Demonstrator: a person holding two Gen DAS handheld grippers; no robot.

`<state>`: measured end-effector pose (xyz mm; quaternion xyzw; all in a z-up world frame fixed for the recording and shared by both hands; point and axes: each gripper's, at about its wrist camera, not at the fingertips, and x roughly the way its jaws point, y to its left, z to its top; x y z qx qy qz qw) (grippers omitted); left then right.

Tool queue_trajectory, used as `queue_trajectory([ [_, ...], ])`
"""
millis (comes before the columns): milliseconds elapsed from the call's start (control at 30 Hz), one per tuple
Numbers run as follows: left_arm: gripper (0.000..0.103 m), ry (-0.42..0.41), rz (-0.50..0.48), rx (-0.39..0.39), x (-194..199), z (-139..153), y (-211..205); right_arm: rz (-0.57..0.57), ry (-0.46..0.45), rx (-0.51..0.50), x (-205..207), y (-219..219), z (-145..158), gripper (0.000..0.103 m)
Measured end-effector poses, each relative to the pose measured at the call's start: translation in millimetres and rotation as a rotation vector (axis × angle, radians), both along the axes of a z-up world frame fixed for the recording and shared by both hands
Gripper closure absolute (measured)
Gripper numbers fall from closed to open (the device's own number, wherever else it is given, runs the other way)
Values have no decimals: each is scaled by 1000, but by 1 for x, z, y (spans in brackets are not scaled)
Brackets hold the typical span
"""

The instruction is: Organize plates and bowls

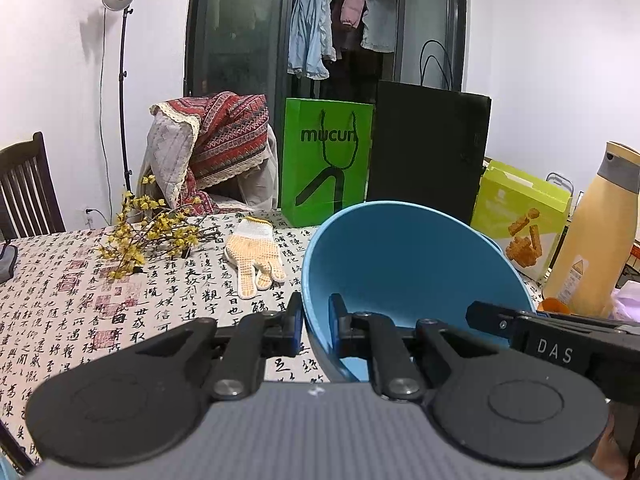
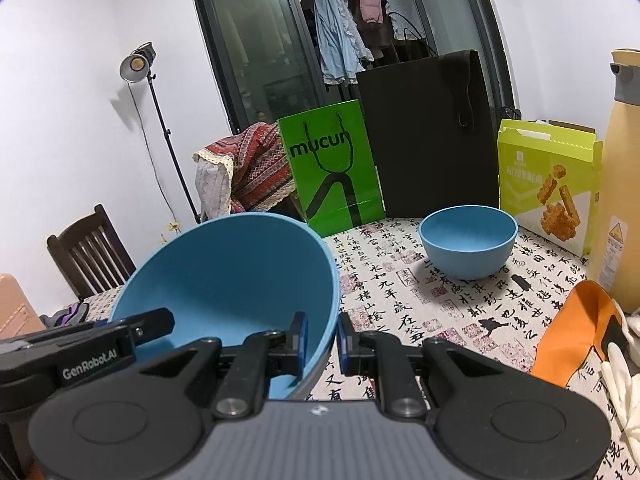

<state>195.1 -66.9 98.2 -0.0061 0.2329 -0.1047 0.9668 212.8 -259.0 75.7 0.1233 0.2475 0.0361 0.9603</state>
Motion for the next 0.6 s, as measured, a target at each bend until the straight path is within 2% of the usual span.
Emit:
queue_trajectory([
  [600, 89, -19, -3, -23, -30, -4, 12, 6, -19, 10, -28, 6, -5, 88],
])
